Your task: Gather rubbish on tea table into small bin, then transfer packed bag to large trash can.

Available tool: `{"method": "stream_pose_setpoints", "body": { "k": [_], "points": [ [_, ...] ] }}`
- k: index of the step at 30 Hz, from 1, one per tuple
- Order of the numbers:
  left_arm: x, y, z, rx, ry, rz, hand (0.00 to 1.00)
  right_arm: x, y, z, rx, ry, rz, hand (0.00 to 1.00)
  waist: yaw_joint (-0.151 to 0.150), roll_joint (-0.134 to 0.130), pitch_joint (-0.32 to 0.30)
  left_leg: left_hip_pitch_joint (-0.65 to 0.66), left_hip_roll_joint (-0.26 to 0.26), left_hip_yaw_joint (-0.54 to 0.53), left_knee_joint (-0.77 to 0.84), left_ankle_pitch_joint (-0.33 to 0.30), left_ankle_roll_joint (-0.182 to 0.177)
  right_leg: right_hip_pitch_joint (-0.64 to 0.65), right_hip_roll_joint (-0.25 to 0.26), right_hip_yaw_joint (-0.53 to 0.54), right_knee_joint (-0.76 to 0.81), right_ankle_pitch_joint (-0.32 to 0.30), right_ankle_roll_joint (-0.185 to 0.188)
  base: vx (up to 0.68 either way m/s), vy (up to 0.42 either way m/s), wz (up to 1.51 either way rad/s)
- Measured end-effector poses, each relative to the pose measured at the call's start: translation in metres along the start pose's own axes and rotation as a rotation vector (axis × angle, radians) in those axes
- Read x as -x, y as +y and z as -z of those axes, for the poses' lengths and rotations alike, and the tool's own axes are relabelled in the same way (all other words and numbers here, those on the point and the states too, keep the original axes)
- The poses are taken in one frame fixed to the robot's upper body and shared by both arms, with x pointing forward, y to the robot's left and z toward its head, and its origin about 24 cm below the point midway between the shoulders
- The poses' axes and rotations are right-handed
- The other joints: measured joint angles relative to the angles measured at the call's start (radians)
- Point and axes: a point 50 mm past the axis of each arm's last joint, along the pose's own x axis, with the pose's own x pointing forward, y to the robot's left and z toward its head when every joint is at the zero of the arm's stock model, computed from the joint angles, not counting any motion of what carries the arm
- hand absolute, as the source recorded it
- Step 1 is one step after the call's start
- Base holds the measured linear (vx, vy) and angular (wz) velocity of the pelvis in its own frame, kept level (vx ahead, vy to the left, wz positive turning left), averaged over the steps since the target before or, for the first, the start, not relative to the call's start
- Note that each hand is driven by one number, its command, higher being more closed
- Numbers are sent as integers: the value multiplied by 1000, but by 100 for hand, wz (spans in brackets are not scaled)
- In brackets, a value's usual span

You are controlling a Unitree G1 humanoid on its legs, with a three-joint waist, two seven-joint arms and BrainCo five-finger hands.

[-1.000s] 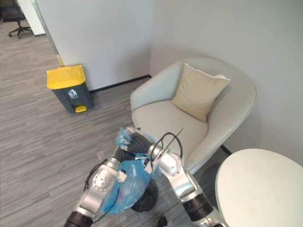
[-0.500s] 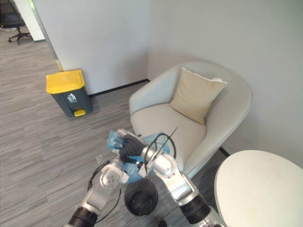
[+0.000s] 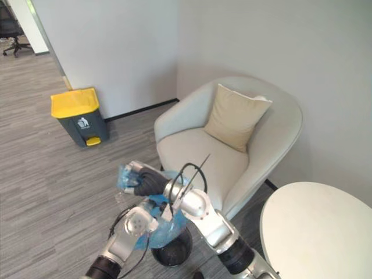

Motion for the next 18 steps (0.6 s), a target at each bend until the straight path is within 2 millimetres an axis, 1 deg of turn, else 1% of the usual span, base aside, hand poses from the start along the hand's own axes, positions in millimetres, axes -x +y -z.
{"method": "stream_pose_setpoints", "body": {
  "k": [2, 4, 5, 6, 7, 10, 14, 18],
  "points": [
    [0, 0, 0, 31, -1, -3, 100, 2, 5, 2, 1, -2, 3, 100, 0, 0, 0, 0, 0, -1, -1, 0, 0, 0, 0, -1, 0, 0, 0, 0, 0, 0],
    [0, 1, 0, 52, -1, -8, 100, 4, 13, 8, -14, 6, 7, 100, -2, 0, 0, 0, 0, -2, -1, 0, 0, 1, -1, -1, 0, 0, 0, 0, 0, 0],
    [0, 1, 0, 73, -3, -11, 100, 6, 17, 14, 4, 33, 5, 0, -3, 0, 0, 1, -1, -3, -1, 0, 0, 2, -1, -2, 0, 0, 0, 0, 0, 0],
    [0, 2, -2, 88, -7, -15, 100, 8, 21, 22, 25, 70, -1, 0, -3, 0, 0, 2, -1, -4, -1, 0, 0, 4, -2, -3, 0, 0, 0, -12, -5, 3],
    [0, 2, -2, 98, -9, -17, 100, 10, 23, 25, 43, 90, -4, 0, -3, 0, 0, 2, -1, -7, 1, 0, 0, 5, -3, -3, -1, 0, 0, -11, -4, 7],
    [0, 5, -7, 149, -30, -34, 100, 23, 33, 47, 120, 208, 0, 0, -5, 2, 1, 1, 3, -13, 6, 0, 1, 10, -5, -2, -2, 0, 0, -23, -13, 4],
    [3, 9, -5, 200, -24, -72, 100, 29, 33, 47, 221, 205, 43, 0, -11, 5, 4, 6, 1, -12, 0, -4, 6, 12, -2, -2, -1, -1, 1, -8, -5, 0],
    [6, 14, -3, 267, -24, -105, 100, 34, 31, 48, 258, 214, 102, 0, -11, 8, 8, 18, -1, -11, -12, -2, 4, 18, -1, -2, -1, -3, 5, 0, 0, 0]
  ]
}}
